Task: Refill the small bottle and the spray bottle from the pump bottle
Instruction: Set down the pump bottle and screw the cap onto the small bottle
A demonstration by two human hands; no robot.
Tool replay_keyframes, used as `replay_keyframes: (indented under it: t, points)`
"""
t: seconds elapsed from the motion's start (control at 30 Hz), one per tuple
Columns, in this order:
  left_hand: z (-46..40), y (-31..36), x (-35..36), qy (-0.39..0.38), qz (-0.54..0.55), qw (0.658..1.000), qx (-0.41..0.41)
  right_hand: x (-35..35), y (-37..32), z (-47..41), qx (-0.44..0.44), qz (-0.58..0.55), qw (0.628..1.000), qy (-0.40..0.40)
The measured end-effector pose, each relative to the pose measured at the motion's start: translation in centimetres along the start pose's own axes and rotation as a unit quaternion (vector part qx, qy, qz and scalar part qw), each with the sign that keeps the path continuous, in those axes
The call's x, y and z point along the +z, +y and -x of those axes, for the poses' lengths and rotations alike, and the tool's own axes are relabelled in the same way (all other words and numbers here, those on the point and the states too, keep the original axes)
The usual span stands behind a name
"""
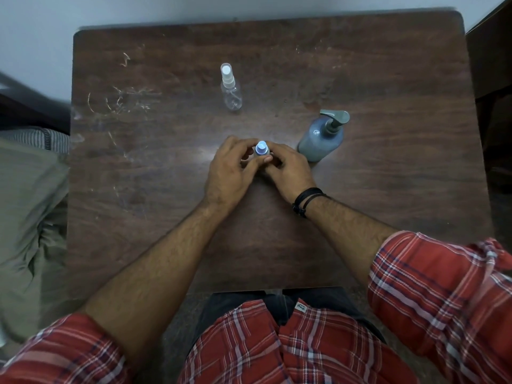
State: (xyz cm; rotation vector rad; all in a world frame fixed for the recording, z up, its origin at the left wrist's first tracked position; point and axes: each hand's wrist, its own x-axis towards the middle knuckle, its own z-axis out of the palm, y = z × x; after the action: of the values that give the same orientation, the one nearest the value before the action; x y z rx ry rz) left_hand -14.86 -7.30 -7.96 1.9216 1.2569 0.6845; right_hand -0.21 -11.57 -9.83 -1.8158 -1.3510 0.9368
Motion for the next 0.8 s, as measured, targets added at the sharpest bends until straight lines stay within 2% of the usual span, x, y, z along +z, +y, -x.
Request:
replay_keyframes:
  t: [0.53,0.8]
  points:
    - [-0.6,-0.4,0.2,-0.023,-0.034,0.998,0.048,0.3,0.5,-0.3,-0.011,0.015,1.0,0.01]
    - [-1.2,-0.3,-0.7,-0.06,-0.054,0.993,0.084,0.3,0.2,-0.3,-0.01,0.011,1.0,0.007]
